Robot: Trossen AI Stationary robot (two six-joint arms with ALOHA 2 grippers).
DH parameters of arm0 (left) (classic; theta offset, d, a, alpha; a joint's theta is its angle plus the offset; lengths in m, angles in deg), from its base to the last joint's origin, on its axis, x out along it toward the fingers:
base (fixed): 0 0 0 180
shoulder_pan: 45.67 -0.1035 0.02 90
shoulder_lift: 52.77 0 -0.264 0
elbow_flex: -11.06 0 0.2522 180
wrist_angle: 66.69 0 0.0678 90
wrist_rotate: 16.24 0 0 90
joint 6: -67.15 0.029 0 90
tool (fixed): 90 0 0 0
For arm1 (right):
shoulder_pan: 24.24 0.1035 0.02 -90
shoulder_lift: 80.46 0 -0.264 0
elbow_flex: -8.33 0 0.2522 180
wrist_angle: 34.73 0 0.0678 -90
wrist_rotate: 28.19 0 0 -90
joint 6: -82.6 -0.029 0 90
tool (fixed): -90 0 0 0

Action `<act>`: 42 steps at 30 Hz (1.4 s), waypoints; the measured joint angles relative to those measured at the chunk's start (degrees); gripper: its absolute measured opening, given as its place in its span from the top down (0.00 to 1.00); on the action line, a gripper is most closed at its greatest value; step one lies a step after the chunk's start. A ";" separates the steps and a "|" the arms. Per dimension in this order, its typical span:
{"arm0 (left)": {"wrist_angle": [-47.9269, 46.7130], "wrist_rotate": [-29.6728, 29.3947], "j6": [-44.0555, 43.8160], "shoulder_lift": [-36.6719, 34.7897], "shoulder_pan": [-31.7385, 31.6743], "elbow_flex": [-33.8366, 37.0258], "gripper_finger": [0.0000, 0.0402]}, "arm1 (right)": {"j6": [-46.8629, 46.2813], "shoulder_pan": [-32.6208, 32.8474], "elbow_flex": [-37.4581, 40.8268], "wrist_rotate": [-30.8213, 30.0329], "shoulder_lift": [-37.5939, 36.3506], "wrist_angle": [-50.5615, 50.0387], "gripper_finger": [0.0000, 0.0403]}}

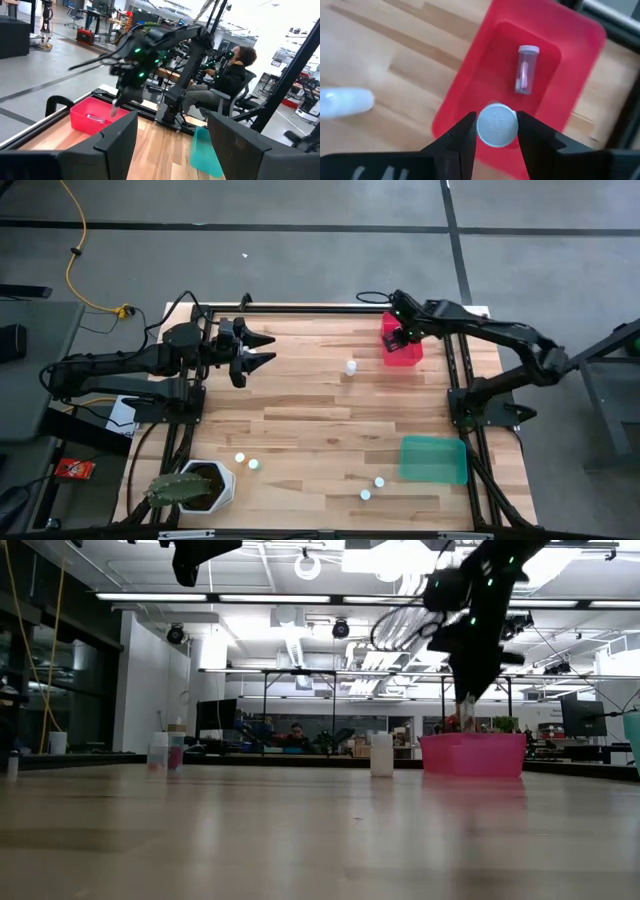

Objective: Pick and place medicine bottles into bin by pill shape (circle, oval)
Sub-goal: Put the blue capsule bottle into the red bin

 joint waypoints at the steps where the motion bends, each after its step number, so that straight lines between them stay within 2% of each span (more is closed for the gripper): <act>1: 0.00 0.00 -0.01 0.00 -0.01 0.00 0.43 | 0.05 -0.88 0.15 0.26 1.42 0.76 0.70; 8: 0.02 -0.39 -0.01 0.00 0.00 0.00 0.43 | -0.19 -3.59 0.07 0.47 9.27 7.56 0.70; 14: 0.02 -1.11 0.01 0.00 -0.02 0.00 0.43 | -1.77 -5.87 0.05 0.61 14.02 9.30 0.70; 28: 0.02 -2.43 1.06 0.00 -0.02 0.00 0.43 | -1.80 -7.22 -0.02 1.47 14.95 11.10 0.69; 32: 0.00 -2.60 1.98 0.00 -0.02 0.00 0.43 | -1.82 -7.22 -0.02 1.75 14.97 10.97 0.64; 36: 0.01 -2.60 2.00 0.00 -0.02 0.00 0.43 | -1.45 -7.22 0.02 1.90 14.04 10.54 0.53; 42: -0.01 -2.47 2.00 0.00 -0.02 0.00 0.43 | 0.94 -7.68 0.03 1.93 6.08 10.56 0.40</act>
